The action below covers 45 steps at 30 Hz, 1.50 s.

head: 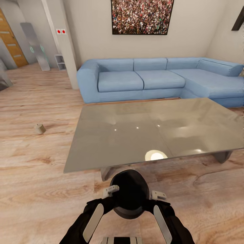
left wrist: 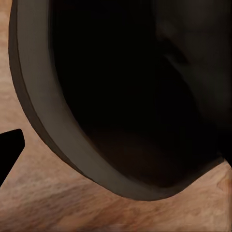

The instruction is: Place each of the two pumpkins and all three candles from the living room inside a cabinet in the living room (use any cabinet), then make sure every cabinet is closed, and position the cauldron so it is next to a table in the living room.

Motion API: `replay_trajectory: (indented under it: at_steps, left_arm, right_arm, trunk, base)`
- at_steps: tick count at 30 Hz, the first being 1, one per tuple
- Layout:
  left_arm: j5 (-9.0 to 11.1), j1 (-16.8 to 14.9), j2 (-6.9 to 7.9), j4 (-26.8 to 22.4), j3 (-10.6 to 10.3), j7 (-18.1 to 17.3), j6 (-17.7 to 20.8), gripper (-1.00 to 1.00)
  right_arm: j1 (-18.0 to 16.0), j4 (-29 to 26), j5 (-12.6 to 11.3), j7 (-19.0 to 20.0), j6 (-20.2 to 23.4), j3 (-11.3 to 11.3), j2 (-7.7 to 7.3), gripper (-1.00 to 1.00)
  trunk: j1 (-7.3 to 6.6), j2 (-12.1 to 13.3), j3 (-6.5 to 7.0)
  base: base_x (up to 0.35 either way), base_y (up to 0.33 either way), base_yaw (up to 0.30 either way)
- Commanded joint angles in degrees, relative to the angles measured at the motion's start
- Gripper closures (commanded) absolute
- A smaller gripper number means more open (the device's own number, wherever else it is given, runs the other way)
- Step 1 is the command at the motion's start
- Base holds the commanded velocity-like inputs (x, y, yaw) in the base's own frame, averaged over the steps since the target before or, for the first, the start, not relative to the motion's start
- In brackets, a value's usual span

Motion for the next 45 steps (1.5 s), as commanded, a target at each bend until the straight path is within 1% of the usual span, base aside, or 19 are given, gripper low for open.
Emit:
replay_trajectory:
  at_steps: [1,8,16,23,27,33,45]
  left_arm:
    - [0.7,-0.02,0.0,-0.08,-0.05,0.52,0.38,-1.0]
    - [0.83,-0.02,0.0,-0.25,0.03,0.53,1.52,-1.0]
    - [0.83,-0.02,0.0,-0.26,0.25,0.53,1.56,-1.0]
    - [0.91,-0.01,0.0,-0.41,0.59,0.53,1.58,-1.0]
    - [0.92,-0.02,0.0,-0.43,0.65,0.53,1.9,-1.0]
    - [0.92,-0.01,0.0,-0.43,0.65,0.53,1.93,-1.0]
    - [0.92,-0.02,0.0,-0.52,0.65,0.53,1.93,-1.0]
  right_arm:
    - [-0.02,-0.07,-0.6,-0.57,0.15,0.1,-0.01,-1.0]
    - [-0.02,0.0,-0.6,-0.6,0.04,0.18,0.0,-1.0]
    - [-0.02,0.1,-0.62,-0.6,0.08,-0.36,-0.08,-1.0]
    - [-0.06,0.02,-0.6,-0.6,0.34,-0.52,-0.25,-1.0]
    - [-0.11,-0.06,-0.6,-0.6,1.4,-0.59,-0.26,-1.0]
    - [-0.11,-0.07,-0.6,-0.6,1.51,-0.61,-0.26,-1.0]
    - [-0.11,-0.07,-0.6,-0.6,1.55,-0.61,-0.26,-1.0]
  trunk:
    - [-0.04,0.0,0.18]
    - [-0.22,0.09,1.73]
    - [-0.43,0.2,3.5]
    - [-0.61,0.29,5.06]
    - [-0.71,0.34,5.94]
    - [-2.01,2.72,7.02]
    - [-4.65,7.53,9.18]
  base:
    - [-0.171,0.0,0.0]
    - [-0.073,0.0,0.0]
    - [-0.006,0.0,0.0]
    - [-0.119,0.0,0.0]
    - [-0.035,0.0,0.0]
    - [-0.209,0.0,0.0]
    - [-0.012,0.0,0.0]
